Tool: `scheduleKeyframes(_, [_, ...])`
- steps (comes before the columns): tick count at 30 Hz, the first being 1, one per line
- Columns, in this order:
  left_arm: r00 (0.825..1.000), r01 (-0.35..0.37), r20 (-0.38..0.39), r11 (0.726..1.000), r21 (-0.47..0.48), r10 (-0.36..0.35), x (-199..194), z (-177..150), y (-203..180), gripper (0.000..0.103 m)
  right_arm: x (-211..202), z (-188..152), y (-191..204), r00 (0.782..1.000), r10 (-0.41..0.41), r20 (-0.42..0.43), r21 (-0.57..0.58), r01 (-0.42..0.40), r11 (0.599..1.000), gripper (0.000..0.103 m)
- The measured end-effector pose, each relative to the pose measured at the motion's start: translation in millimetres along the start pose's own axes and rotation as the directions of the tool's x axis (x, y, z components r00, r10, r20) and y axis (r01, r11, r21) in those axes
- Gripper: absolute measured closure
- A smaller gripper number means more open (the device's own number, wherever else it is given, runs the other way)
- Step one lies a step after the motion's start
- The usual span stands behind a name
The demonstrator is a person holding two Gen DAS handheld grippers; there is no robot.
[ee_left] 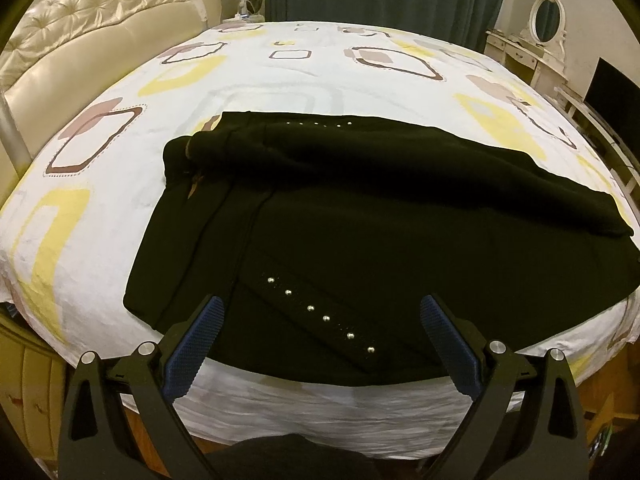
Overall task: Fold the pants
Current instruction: 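Grasp an edge of the black garment with the right tool and lift it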
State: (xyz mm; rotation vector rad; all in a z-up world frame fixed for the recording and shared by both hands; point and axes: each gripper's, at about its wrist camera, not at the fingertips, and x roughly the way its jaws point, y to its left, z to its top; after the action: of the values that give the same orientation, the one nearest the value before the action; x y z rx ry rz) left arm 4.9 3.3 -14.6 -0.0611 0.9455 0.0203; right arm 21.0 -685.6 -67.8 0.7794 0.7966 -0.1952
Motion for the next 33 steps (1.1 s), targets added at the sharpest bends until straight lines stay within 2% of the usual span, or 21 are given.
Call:
scheduleKeyframes(2, [1.0,0.001,-0.002,1.0,-0.003,-0.001,-1,0,0,0.005,-4,-7,26,0.999,-0.024,0.025,-0.1,0.026,0.995,0.083])
scheduleKeyframes(5, [1.0,0.0,-0.002,1.0,-0.001,0.0,-1,0,-1,0.005,-3,-36,78,0.996,-0.075,0.045,-0.327,0.086,0.941,0.084])
scheduleKeyframes(7, [1.0,0.001,-0.003,1.0,-0.001,-0.001,-1,0,-1,0.005,12,-69,114,0.99,-0.136,0.049,-0.506,0.142,0.851,0.084])
scheduleKeyframes(10, [1.0,0.001,-0.005,1.0,0.003,-0.001,-1,0,-3,0.005,44,-108,140,0.981,-0.191,0.012,-0.646,0.154,0.748,0.084])
scheduleKeyframes(12, [1.0,0.002,-0.005,1.0,0.001,-0.002,-1,0,-3,0.005,51,-125,148,0.975,-0.221,0.022,-0.689,0.175,0.704,0.083])
scheduleKeyframes(13, [1.0,0.003,-0.005,1.0,0.001,-0.003,-1,0,-3,0.005,53,-127,149,0.974,-0.223,0.024,-0.691,0.177,0.7,0.083])
scheduleKeyframes(14, [1.0,0.003,-0.007,1.0,-0.001,-0.003,-1,0,-3,0.005,54,-125,150,0.976,-0.217,0.014,-0.686,0.167,0.709,0.082])
scheduleKeyframes(16, [1.0,0.005,-0.009,1.0,-0.003,-0.005,0,0,-3,0.005,49,-113,143,0.987,-0.143,-0.075,-0.63,0.064,0.774,0.071])
scheduleKeyframes(17, [1.0,0.005,-0.01,1.0,-0.003,-0.005,0,0,-3,0.005,46,-107,141,0.99,-0.096,-0.107,-0.599,0.013,0.801,0.061])
scheduleKeyframes(19, [1.0,0.003,-0.008,1.0,-0.002,-0.003,0,0,-3,0.005,31,-94,132,0.988,0.003,-0.152,-0.517,-0.082,0.852,0.06])
scheduleKeyframes(21, [1.0,0.005,-0.008,1.0,-0.004,-0.005,0,0,-2,0.005,11,-77,117,0.981,0.122,-0.152,-0.415,-0.176,0.892,0.059])
scheduleKeyframes(23, [1.0,0.005,-0.011,1.0,-0.011,-0.005,1,1,-1,0.005,-6,-50,86,0.971,0.215,-0.104,-0.253,-0.235,0.939,0.055])
scheduleKeyframes(26, [1.0,0.005,-0.013,1.0,-0.012,-0.005,3,2,-1,0.005,-7,-27,48,0.973,0.222,-0.069,-0.086,-0.227,0.97,0.051])
scheduleKeyframes(28, [1.0,0.004,-0.012,1.0,-0.013,-0.004,3,2,0,0.005,6,-20,33,0.97,0.221,-0.096,-0.022,-0.224,0.974,0.051])
scheduleKeyframes(30, [1.0,0.002,-0.013,1.0,-0.014,-0.002,2,2,0,0.005,19,-23,33,0.968,0.216,-0.126,-0.003,-0.218,0.976,0.051])
scheduleKeyframes(33, [1.0,0.0,-0.021,1.0,-0.018,0.0,4,2,2,0.005,30,-25,47,0.956,0.253,-0.149,-0.052,-0.263,0.963,0.051])
